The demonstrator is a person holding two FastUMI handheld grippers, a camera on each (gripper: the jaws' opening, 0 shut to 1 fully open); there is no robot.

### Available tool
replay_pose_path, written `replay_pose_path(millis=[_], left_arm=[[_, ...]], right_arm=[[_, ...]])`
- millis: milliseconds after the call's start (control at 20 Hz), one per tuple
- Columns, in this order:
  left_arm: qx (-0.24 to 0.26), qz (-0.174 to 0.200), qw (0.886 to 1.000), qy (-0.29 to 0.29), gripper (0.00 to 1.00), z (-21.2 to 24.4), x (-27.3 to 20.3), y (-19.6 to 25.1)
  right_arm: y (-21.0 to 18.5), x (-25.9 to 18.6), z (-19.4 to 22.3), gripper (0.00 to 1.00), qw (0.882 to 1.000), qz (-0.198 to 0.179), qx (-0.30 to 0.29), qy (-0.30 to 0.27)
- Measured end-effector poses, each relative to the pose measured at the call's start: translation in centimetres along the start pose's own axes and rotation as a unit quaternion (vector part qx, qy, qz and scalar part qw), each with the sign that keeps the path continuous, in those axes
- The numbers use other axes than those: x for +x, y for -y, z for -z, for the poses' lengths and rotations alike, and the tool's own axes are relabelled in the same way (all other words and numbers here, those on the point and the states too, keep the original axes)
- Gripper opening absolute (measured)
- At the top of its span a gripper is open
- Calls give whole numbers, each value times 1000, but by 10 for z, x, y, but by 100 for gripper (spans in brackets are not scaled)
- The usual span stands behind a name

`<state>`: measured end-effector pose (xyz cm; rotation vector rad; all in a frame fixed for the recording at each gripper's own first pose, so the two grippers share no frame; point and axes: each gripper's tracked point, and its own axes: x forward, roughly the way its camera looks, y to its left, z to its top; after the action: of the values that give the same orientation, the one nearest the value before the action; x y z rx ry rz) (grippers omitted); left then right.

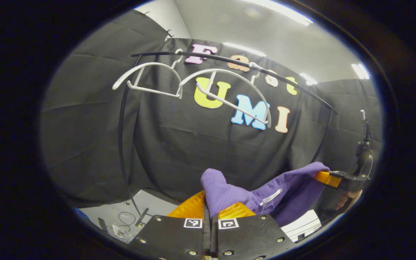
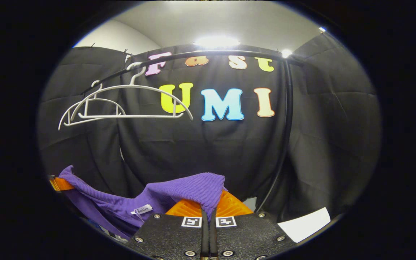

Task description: Grasp the clothes on the hanger with both hands and then place them into the laundry hamper below.

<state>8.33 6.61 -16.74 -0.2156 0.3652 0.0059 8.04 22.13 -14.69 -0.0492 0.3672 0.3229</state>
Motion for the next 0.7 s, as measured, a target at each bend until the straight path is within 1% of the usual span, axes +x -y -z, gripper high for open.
replay_pose_path(millis=[50, 100, 250, 300, 350, 400, 450, 500, 650, 700], left_arm=[[3, 3, 1000, -11, 1, 10, -6, -5], [3, 5, 1000, -21, 5, 21, -13, -13], [3, 6, 999, -49, 5, 47, -24, -32], [6, 5, 998, -56, 1, 56, -26, -37], [9, 4, 998, -62, 1, 65, -28, -40], [11, 1, 997, -72, 5, 77, -29, -42], [10, -2, 997, -81, 5, 85, -27, -44], [8, -5, 996, -89, 1, 95, -26, -45], [8, -19, 994, -112, 1, 121, -20, -45], [15, -20, 993, -119, 5, 131, -19, -44]], right_arm=[[-7, -12, 7, 0, 1000, 2, -3, -6], [-14, -22, 15, 0, 1000, 2, -4, -14], [-33, -39, 42, 0, 999, -5, 14, -44], [-39, -40, 52, 0, 998, -7, 19, -57], [-47, -42, 65, 1, 997, -13, 23, -72], [-55, -44, 80, 0, 995, -21, 29, -88], [-61, -45, 92, 1, 994, -31, 32, -103], [-63, -44, 103, 0, 992, -39, 31, -118], [-67, -40, 135, 1, 986, -50, 19, -158], [-71, -39, 144, 1, 984, -55, 17, -170]])
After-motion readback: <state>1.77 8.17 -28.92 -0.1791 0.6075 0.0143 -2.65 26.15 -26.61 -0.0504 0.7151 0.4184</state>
